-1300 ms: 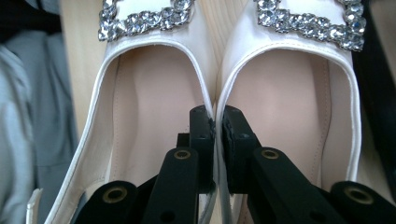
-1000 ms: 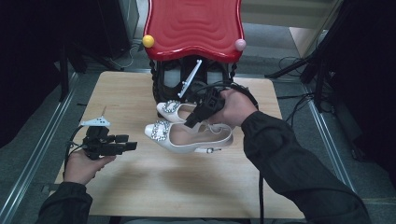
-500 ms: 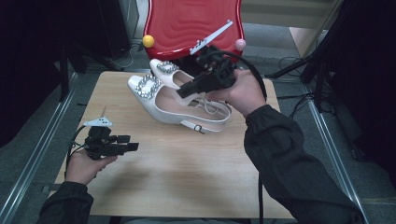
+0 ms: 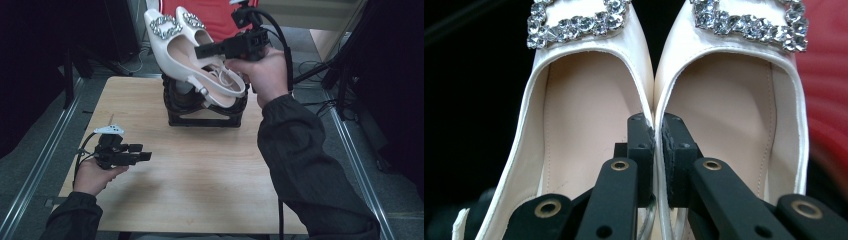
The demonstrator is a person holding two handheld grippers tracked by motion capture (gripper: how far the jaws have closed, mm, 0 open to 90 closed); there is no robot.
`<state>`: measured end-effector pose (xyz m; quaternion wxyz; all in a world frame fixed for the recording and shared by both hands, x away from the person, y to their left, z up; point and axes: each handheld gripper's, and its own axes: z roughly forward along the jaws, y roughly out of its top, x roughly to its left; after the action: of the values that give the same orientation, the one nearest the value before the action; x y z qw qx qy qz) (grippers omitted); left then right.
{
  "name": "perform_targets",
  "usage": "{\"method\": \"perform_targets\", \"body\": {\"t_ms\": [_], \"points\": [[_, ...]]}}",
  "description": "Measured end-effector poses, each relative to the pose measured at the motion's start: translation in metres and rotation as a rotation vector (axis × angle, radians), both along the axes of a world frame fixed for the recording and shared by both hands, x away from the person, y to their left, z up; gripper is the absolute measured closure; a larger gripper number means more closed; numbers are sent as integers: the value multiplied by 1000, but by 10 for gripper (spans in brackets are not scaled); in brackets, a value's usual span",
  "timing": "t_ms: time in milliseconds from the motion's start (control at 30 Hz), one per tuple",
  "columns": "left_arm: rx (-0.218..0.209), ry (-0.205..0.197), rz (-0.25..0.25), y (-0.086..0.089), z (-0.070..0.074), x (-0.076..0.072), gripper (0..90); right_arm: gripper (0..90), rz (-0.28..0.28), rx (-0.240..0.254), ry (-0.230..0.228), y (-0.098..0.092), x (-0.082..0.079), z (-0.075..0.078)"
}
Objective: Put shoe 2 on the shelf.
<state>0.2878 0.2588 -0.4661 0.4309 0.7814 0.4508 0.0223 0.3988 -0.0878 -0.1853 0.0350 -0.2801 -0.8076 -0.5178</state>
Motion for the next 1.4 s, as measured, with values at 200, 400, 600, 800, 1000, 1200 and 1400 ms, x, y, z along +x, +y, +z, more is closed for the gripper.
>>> {"method": "perform_targets", "body": {"t_ms": [200, 400, 600, 800, 1000, 1200, 1400], "points": [[4, 4, -12, -2, -1, 2, 409, 865, -120, 47, 2, -2, 18, 20], [0, 5, -21, -4, -1, 4, 409, 865, -233, 91, 6, -3, 35, 34], [1, 7, -36, -7, -1, 6, 409, 865, -338, 134, 18, -8, 57, 38], [-9, 9, -44, -10, -3, 8, 409, 865, -444, 138, 17, -9, 79, 35], [-11, 13, -59, -10, -3, 10, 409, 863, -525, 159, 39, -11, 99, 31], [-18, 10, -76, -12, -2, 9, 408, 864, -595, 136, 26, -9, 113, 21], [-12, 8, -81, -13, -1, 9, 409, 864, -644, 121, 4, 4, 116, 16]]}}
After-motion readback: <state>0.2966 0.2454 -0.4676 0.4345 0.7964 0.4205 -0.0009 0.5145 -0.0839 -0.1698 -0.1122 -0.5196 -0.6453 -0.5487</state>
